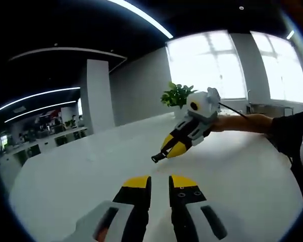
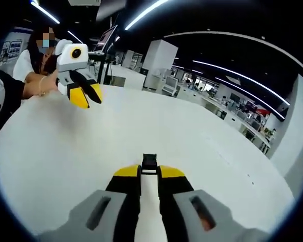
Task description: Snap the two parts of the plastic buckle together until the buckle closes and remains connected.
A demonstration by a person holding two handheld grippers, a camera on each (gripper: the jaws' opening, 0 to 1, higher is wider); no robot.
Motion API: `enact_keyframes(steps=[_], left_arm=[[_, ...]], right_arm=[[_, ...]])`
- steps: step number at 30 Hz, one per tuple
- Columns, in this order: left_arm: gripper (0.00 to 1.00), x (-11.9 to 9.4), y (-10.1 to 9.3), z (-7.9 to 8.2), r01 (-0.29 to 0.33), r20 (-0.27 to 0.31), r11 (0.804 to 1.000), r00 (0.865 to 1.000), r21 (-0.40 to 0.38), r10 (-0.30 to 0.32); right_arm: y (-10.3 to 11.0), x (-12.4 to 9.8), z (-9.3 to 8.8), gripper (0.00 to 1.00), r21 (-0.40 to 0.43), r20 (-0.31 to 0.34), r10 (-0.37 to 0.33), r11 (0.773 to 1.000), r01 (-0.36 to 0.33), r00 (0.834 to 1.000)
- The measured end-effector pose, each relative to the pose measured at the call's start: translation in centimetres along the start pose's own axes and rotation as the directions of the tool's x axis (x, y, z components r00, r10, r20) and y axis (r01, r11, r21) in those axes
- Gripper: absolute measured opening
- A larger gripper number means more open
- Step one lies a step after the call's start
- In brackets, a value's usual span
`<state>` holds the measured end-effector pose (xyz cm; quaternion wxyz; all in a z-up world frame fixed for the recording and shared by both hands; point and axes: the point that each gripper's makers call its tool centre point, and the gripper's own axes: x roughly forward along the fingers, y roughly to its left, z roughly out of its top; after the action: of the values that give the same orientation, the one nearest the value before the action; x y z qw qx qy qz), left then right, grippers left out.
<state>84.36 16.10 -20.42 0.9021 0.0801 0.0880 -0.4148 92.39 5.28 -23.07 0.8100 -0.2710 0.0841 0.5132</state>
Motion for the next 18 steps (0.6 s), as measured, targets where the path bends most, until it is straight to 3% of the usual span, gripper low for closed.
enact_keyframes(steps=[18], left_arm=[[0.14, 0.1, -0.1, -0.2, 0.003, -0.012, 1.0, 1.0, 0.0, -0.003]], right_arm=[[-1.4, 0.9, -1.0, 0.12, 0.008, -0.035, -0.012, 1.0, 0.013, 0.999]])
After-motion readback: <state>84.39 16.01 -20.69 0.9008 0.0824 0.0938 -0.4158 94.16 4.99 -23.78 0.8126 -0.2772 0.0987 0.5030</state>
